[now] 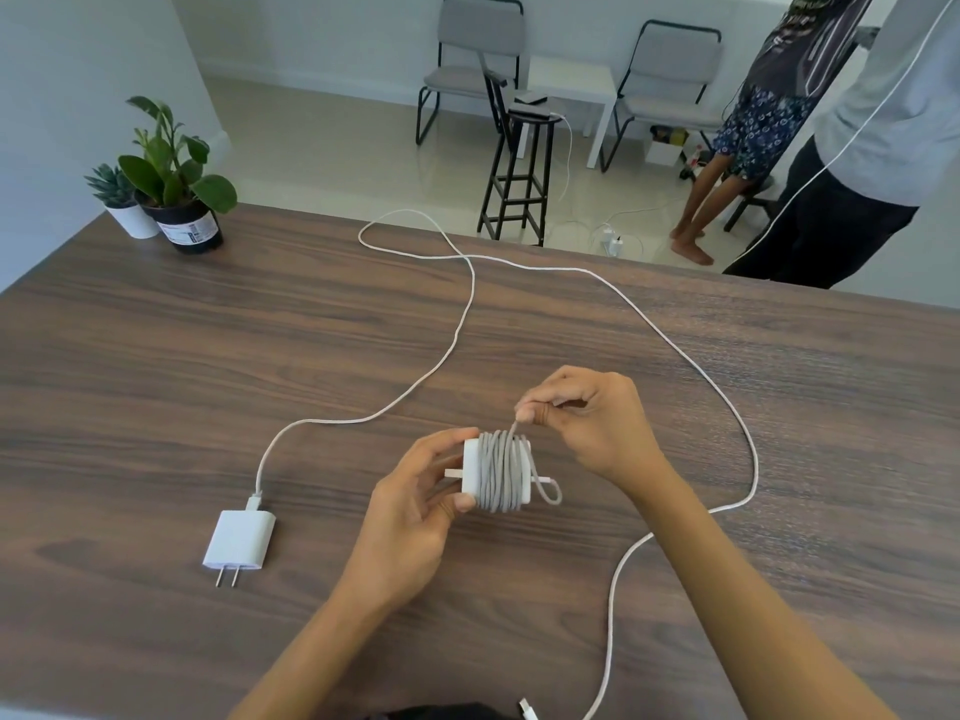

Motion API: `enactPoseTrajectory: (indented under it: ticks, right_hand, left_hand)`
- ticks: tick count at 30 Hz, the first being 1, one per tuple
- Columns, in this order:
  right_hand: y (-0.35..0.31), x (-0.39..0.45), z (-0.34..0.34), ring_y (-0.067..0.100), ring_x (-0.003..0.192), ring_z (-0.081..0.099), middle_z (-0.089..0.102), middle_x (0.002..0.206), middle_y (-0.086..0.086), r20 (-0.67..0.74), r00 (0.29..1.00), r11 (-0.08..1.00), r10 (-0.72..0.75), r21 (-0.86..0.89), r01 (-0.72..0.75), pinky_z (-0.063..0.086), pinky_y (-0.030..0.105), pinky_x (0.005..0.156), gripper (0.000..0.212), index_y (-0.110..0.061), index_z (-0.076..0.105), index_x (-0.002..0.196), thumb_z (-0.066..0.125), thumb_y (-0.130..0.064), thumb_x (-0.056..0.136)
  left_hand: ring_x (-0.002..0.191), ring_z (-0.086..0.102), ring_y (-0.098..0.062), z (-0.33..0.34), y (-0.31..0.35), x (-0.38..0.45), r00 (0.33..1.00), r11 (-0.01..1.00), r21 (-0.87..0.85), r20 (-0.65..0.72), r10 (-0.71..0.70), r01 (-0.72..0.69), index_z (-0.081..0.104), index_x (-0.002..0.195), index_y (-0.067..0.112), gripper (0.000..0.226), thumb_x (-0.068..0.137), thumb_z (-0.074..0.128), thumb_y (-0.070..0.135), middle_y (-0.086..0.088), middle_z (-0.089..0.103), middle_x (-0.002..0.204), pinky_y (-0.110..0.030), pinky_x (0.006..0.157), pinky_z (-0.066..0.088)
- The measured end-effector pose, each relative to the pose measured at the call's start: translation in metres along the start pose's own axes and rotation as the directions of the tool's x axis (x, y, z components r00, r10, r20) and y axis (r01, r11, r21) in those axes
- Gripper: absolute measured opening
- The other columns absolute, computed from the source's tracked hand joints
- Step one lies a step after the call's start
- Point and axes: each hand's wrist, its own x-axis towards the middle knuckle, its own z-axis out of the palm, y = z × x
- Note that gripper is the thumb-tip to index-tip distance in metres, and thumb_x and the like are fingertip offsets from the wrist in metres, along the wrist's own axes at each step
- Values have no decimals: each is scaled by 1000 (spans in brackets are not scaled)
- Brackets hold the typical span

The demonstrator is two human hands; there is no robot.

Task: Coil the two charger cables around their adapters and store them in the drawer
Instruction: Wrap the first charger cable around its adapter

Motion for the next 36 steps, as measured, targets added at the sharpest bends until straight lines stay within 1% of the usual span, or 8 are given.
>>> enactPoseTrajectory:
  ticks: [5,10,13,16,21,26,32,36]
  right_hand:
    - [13,-5,9,17,74,66,72,74,-7,47,992,986,120,107,-125,53,37,71,11,-30,75,69,79,-21,73]
    - [34,-16,25,23,70,64,71,72,-5,87,970,968,227,90,-235,53,40,70,11,-34,75,70,80,-24,72]
    - [43,-24,33,9,63,63,72,70,-6,120,947,948,298,80,-308,55,37,69,12,-33,75,69,79,-22,74]
    - [44,-29,39,4,58,61,72,65,-4,135,918,903,373,176,-393,53,27,61,16,-29,74,68,77,-15,76]
    - [45,-34,49,17,64,64,72,75,14,146,882,821,448,323,-471,58,28,61,5,-9,74,80,71,-10,82]
    - [38,-36,55,6,64,64,74,73,5,86,874,778,479,419,-468,50,17,62,14,-6,75,81,69,-17,84]
    - [27,-36,49,18,93,70,75,95,10,130,892,699,433,576,-424,56,28,82,16,-3,73,99,61,-8,89]
    - [22,-36,43,21,96,69,74,100,12,174,892,647,416,633,-425,55,28,80,20,-2,71,103,58,-9,91]
  left_hand:
    - [116,58,-18,-1,-11,-4,1000,999,36,-10,-24,25,55,120,14,59,78,53,-26,-6,57,123,-22,87,50]
    - [118,56,-15,1,-31,-10,997,987,136,-11,-79,80,58,116,32,71,75,54,-25,3,56,125,-20,89,49]
    - [118,57,-15,1,-39,-13,992,979,161,-14,-122,122,57,114,38,73,75,55,-23,3,56,126,-22,90,50]
    - [118,57,-13,0,-40,-13,991,974,181,-8,-135,134,57,115,37,71,76,55,-22,4,56,125,-21,90,49]
    - [111,61,-9,0,-41,-12,983,972,141,-27,-184,186,55,120,24,59,80,55,-19,4,62,122,-24,92,48]
    - [100,65,-3,3,-35,-9,971,975,-4,-90,-223,223,55,121,13,45,85,55,-14,0,64,120,-14,82,49]
    - [112,61,-12,2,-31,-4,962,969,-141,-152,-226,205,59,120,17,37,83,63,14,2,68,117,-28,90,50]
    - [117,58,-11,-1,-22,-1,985,989,-74,-107,-134,127,52,129,12,44,87,62,8,1,64,123,-19,89,48]
